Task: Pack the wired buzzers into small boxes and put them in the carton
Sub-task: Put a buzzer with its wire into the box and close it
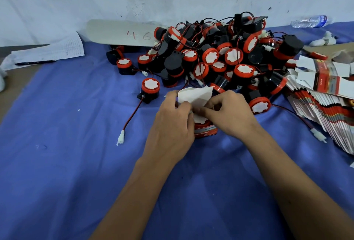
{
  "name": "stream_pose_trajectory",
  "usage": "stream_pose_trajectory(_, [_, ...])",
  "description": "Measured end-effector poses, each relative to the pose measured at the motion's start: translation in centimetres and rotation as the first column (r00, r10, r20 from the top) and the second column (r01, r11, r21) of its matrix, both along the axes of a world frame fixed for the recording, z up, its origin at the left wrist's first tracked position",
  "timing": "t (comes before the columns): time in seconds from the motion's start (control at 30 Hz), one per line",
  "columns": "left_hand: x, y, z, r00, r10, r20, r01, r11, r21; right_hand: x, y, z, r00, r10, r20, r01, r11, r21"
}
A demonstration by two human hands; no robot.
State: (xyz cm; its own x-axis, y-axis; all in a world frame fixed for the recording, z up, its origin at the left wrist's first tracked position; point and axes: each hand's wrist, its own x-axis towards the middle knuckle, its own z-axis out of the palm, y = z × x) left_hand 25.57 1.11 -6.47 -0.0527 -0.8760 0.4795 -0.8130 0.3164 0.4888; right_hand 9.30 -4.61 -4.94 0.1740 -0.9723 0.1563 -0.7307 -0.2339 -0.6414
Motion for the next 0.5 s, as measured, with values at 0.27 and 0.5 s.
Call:
stream_pose_trajectory(0.27, [-0.4, 0.5, 0.6, 0.995, 0.095, 0.01, -0.095, 0.995, 0.009, 0.9, 0.0, -0.3, 0.988, -0.152, -0.023, 0.151, 0.988, -0.022])
stream_pose_trajectory(0.5, [-0.5, 0.0, 0.5, 0.982, 0.142, 0.125, -0.146, 0.989, 0.021, 1.9, 0.6, -0.9, 0.946, -0.263, -0.189, 0.226, 0.954, -0.197])
